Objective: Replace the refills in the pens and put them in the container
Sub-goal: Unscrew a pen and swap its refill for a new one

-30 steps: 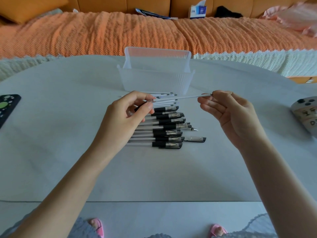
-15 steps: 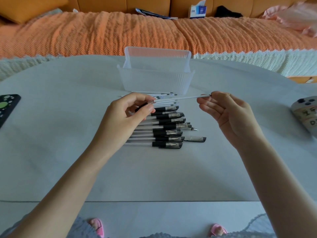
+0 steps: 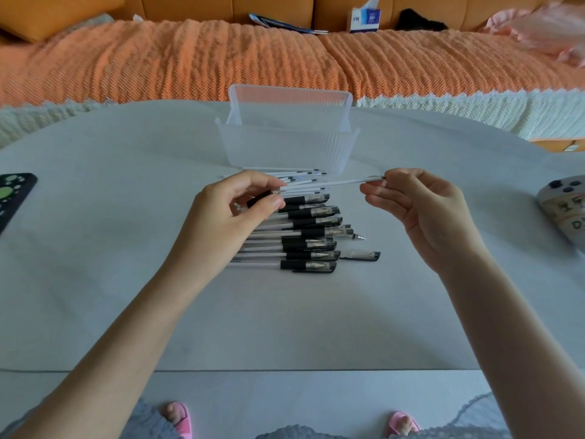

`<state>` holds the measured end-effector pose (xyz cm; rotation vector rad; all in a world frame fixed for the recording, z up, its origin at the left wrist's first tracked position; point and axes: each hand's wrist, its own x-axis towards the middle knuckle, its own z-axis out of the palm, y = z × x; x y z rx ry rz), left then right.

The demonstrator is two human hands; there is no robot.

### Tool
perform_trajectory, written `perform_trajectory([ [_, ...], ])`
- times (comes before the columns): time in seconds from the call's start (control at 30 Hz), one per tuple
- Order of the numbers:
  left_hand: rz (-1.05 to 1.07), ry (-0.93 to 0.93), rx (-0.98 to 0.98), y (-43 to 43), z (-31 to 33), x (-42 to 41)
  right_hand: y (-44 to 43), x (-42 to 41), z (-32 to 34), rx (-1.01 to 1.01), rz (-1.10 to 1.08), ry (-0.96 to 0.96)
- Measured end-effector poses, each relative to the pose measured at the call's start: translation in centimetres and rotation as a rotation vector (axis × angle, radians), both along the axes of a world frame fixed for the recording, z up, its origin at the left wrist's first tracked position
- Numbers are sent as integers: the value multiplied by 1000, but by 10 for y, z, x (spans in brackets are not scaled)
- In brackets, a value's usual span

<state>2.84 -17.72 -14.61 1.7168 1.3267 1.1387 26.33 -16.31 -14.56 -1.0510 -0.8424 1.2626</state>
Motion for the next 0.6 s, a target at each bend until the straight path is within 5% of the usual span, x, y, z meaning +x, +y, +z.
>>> perform_trajectory([
  [0.2, 10, 231, 124, -2, -6, 4, -4, -5, 1, 56, 93, -184],
  [0.6, -28, 279, 183, -7, -14, 19, -18, -42, -2, 213, 261, -608],
])
